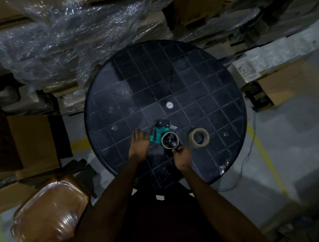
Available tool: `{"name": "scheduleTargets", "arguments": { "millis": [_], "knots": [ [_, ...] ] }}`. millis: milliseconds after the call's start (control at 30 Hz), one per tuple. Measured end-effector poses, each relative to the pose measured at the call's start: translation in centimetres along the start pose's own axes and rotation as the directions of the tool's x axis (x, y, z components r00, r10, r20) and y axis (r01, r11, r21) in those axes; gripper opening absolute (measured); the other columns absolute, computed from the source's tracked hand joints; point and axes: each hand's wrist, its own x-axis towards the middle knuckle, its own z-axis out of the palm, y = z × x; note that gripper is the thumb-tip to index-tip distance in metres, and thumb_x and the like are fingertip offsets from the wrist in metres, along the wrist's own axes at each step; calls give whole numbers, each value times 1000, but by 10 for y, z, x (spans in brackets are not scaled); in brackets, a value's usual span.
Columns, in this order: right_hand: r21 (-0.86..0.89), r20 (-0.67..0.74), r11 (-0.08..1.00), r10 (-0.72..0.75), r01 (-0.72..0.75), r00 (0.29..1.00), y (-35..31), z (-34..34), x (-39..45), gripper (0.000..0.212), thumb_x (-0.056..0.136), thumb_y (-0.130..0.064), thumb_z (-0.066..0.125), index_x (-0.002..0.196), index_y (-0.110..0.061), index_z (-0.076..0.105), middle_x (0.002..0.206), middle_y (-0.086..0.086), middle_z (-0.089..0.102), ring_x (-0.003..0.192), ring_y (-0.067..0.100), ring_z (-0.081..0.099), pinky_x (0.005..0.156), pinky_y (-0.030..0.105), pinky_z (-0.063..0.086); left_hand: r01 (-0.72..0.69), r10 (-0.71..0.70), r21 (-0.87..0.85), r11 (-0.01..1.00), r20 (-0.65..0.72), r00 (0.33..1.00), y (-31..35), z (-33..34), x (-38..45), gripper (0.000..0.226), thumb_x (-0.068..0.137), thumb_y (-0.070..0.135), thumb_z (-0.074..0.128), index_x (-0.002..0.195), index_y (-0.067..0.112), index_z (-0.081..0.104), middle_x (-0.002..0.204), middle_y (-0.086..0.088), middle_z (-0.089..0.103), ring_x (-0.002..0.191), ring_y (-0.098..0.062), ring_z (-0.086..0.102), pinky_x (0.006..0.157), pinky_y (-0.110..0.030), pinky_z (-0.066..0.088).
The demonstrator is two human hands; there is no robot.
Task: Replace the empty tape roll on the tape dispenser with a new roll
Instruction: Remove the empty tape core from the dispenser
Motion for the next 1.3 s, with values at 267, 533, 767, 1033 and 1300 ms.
{"name": "scheduleTargets", "arguments": {
  "millis": [267,533,767,1033,1300],
  "knots": [
    [244,220,961,78,-133,972,-2,9,45,48,81,-31,74,121,-6,66,120,13,70,111,28,66,99,46,53,231,-254,-695,680,72,964,46,-5,-21,37,85,19,64,121,14,61,116,-11,65,107,-28,63,92,-40,56],
    [73,268,990,95,-119,959,-29,-10,42,23,89,-1,65,111,8,68,102,10,66,87,19,61,70,28,46,532,-291,-847,1,509,810,64,3,-4,31,89,26,66,108,3,72,95,-13,73,78,-24,65,76,-35,54],
    [132,351,967,161,-219,923,-13,5,27,11,87,-13,62,96,-17,67,80,13,69,60,20,61,55,33,53,557,-262,-829,-53,550,793,64,13,1,35,91,30,66,119,9,66,113,-11,72,97,-28,68,90,-40,57],
    [181,260,983,-77,30,962,-14,4,40,37,97,-22,61,132,-8,57,119,5,66,110,22,62,100,38,50,537,-266,-842,-39,527,807,76,4,5,28,97,16,60,118,-2,62,104,-15,68,100,-31,70,57,-23,61],
    [168,378,986,-73,9,923,-18,1,38,13,93,-7,61,102,-10,69,96,17,73,85,32,69,70,39,57,574,-246,-815,82,541,804,63,18,7,25,93,8,62,112,-7,67,80,-16,62,41,-6,51,40,-17,41]
  ]
}}
